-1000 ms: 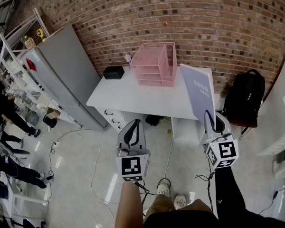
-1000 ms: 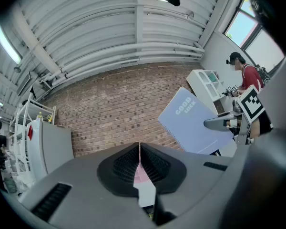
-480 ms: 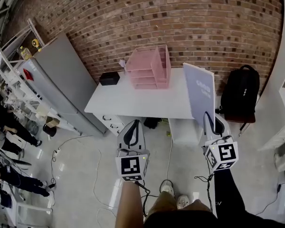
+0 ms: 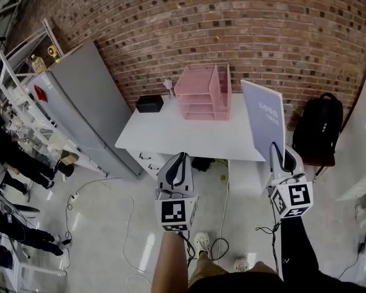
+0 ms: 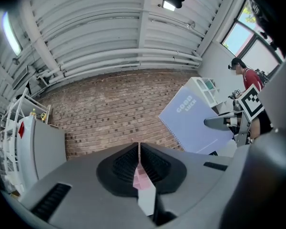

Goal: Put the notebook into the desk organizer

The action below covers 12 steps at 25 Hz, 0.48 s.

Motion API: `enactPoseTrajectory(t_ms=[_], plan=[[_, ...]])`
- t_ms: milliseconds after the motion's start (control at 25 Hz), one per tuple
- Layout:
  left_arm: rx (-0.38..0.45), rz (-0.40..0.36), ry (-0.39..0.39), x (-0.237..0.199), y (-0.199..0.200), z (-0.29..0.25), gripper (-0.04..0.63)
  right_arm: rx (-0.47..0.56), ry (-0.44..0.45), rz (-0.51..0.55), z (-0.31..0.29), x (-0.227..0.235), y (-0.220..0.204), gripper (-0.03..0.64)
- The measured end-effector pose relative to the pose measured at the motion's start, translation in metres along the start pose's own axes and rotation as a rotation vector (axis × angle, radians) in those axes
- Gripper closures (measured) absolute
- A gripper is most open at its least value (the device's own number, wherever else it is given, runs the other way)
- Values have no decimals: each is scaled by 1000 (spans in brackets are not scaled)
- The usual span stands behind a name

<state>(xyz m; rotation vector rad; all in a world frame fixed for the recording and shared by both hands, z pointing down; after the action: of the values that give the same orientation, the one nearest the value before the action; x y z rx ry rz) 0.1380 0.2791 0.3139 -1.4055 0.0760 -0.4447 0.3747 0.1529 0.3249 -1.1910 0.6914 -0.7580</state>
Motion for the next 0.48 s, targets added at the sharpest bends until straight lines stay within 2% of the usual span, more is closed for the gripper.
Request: enactPoseTrajectory(t_ms=[480], plan=[[17,22,-125,-81,-39,-114,591,-14,-105,17,-124,-21,-28,588]])
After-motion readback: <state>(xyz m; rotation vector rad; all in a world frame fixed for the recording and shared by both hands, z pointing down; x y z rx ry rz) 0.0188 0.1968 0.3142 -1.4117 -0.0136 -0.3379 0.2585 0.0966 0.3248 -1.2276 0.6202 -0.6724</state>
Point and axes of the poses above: the fingertips, and each gripper's own axes: z backward along the fingers, x to its right, y out of its top, the point moved 3 cm from there along z, backward along the fingers, and after that the axes turned 11 degrees about y, right-handed, at the moved point
